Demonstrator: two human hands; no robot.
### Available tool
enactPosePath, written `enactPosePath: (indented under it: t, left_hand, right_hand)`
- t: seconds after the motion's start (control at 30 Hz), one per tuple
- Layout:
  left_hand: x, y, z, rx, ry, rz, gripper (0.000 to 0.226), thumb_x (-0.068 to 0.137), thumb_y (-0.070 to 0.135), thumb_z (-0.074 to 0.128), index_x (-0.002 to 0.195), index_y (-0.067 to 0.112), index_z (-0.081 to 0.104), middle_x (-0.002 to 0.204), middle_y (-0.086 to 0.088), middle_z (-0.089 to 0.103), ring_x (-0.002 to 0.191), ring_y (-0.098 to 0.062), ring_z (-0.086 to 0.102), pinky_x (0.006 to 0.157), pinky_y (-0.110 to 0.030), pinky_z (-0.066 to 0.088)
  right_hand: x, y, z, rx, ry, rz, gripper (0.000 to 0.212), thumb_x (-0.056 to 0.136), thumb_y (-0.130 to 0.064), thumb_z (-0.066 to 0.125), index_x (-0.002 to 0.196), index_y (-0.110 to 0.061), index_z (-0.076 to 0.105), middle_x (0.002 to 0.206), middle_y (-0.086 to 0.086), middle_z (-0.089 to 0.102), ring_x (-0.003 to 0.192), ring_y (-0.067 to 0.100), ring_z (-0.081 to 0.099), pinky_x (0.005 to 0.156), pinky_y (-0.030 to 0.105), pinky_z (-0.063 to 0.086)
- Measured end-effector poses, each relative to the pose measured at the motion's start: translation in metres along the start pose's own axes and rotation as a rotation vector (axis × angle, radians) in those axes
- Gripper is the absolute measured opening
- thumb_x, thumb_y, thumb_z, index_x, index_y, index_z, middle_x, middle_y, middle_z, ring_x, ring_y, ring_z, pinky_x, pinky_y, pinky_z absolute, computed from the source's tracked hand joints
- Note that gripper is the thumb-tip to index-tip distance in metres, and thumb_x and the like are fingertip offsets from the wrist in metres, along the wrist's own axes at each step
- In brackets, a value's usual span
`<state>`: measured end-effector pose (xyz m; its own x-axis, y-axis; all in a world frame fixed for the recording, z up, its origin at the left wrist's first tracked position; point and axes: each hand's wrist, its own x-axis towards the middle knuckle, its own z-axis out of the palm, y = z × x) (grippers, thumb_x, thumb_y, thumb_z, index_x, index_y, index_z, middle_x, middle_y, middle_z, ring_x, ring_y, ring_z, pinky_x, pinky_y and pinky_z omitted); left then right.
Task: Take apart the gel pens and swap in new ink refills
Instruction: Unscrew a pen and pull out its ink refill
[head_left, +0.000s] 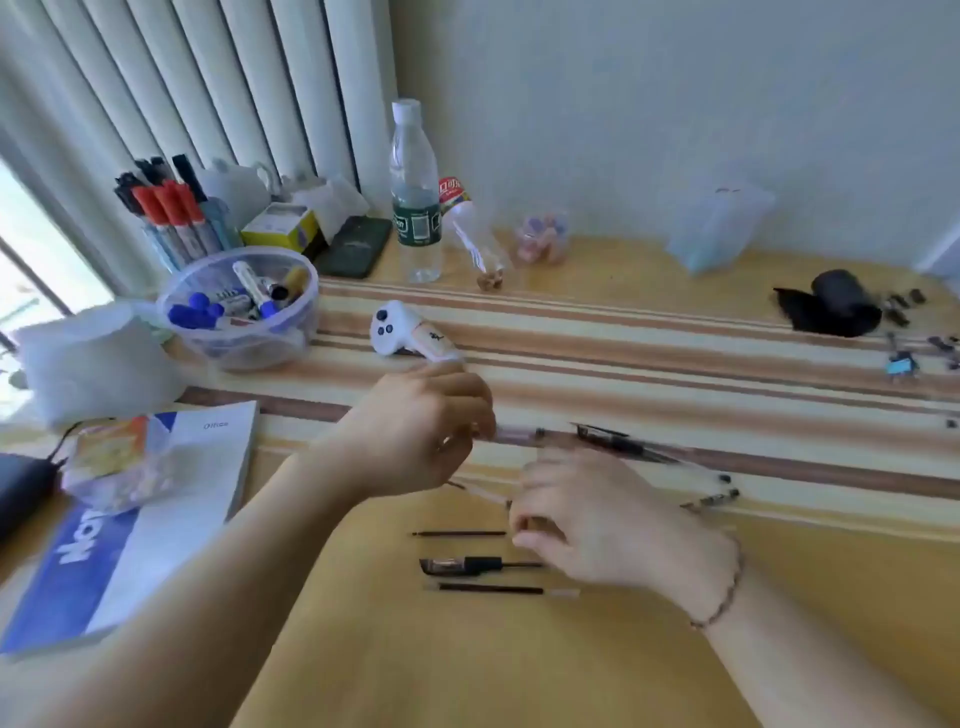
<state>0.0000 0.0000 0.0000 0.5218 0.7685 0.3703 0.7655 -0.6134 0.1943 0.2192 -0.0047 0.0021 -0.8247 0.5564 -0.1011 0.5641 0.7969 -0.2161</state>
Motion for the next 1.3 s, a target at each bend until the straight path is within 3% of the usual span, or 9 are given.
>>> enactPosePath:
  t: [0.17,0.33,0.47,0.57,0.7,0.87,1.0,1.17,1.3]
  left_hand:
    - [-0.014,0.006,0.034,-0.091,0.176,-0.043,0.022,0.074,0.000,0.058,0.084,0.015,0.070,0.089,0.004,0.067,0.084,-0.017,0.058,0.070,-0.035,0.049]
    - [-0.026,0.004,0.049,-0.129,0.160,-0.029,0.022,0.078,0.006,0.058,0.089,0.019,0.071,0.090,0.007,0.067,0.086,-0.017,0.059,0.073,-0.037,0.049]
    - [-0.027,0.006,0.033,-0.235,0.209,-0.067,0.022,0.095,0.032,0.052,0.108,0.020,0.066,0.091,0.007,0.066,0.081,-0.009,0.060,0.072,-0.027,0.050]
    - [-0.027,0.015,0.030,-0.260,0.114,-0.020,0.037,0.095,0.049,0.042,0.100,0.021,0.066,0.085,0.008,0.064,0.077,-0.010,0.058,0.067,-0.032,0.049]
    - [-0.023,0.016,0.050,0.001,0.065,0.025,0.026,0.095,0.040,0.046,0.100,0.021,0.064,0.077,0.009,0.062,0.069,-0.017,0.056,0.054,-0.029,0.039]
    - [-0.023,0.015,0.053,-0.030,0.038,0.015,0.031,0.097,0.043,0.034,0.096,0.026,0.059,0.057,0.011,0.039,0.050,-0.016,0.034,0.046,-0.027,0.028]
    - [-0.024,0.011,0.049,-0.064,0.004,0.001,0.033,0.094,0.053,0.038,0.101,0.034,0.064,0.043,0.012,0.032,0.038,-0.007,0.032,0.043,-0.023,0.027]
    - [-0.025,0.005,0.041,-0.085,0.062,-0.058,0.024,0.092,0.054,0.047,0.097,0.034,0.060,0.061,0.008,0.059,0.055,-0.010,0.054,0.049,-0.032,0.046]
    - [-0.025,0.006,0.039,-0.054,0.116,-0.010,0.020,0.095,0.043,0.048,0.091,0.029,0.062,0.072,0.011,0.058,0.062,-0.011,0.054,0.050,-0.036,0.045]
  right_hand:
    - [0.009,-0.009,0.022,-0.110,0.097,-0.064,0.028,0.087,-0.053,0.052,0.092,-0.032,0.069,0.087,-0.016,0.063,0.086,0.006,0.045,0.081,0.027,0.043]
    - [0.005,-0.012,0.034,-0.132,0.118,-0.083,0.028,0.086,-0.055,0.053,0.099,-0.035,0.067,0.091,-0.016,0.062,0.089,0.008,0.045,0.073,0.026,0.035]
    - [0.007,-0.009,0.035,-0.124,0.171,-0.051,0.025,0.086,-0.053,0.049,0.095,-0.036,0.065,0.092,-0.020,0.062,0.092,0.004,0.046,0.071,0.018,0.031]
    - [0.004,-0.002,0.033,-0.059,0.327,0.056,0.021,0.084,-0.050,0.049,0.091,-0.035,0.062,0.085,-0.022,0.060,0.086,0.002,0.050,0.070,0.023,0.043]
    - [0.003,0.003,0.034,0.021,0.502,0.187,0.007,0.090,-0.034,0.059,0.096,-0.036,0.060,0.082,-0.024,0.058,0.072,-0.001,0.052,0.059,0.023,0.043]
    - [0.002,0.007,0.041,0.117,0.479,0.146,0.008,0.095,-0.034,0.051,0.095,-0.034,0.059,0.081,-0.021,0.060,0.068,0.004,0.054,0.057,0.028,0.046]
    - [-0.001,0.010,0.042,0.096,0.464,0.124,0.009,0.094,-0.033,0.052,0.096,-0.035,0.060,0.073,-0.018,0.059,0.062,0.008,0.052,0.050,0.024,0.041]
    - [-0.005,0.022,0.039,0.123,0.499,0.165,0.026,0.096,-0.037,0.044,0.097,-0.032,0.069,0.071,-0.021,0.062,0.064,0.002,0.054,0.052,0.019,0.036]
    - [-0.008,0.028,0.037,0.278,0.486,0.150,0.034,0.093,-0.037,0.044,0.073,-0.020,0.065,0.058,0.000,0.055,0.057,0.017,0.047,0.051,0.030,0.034]
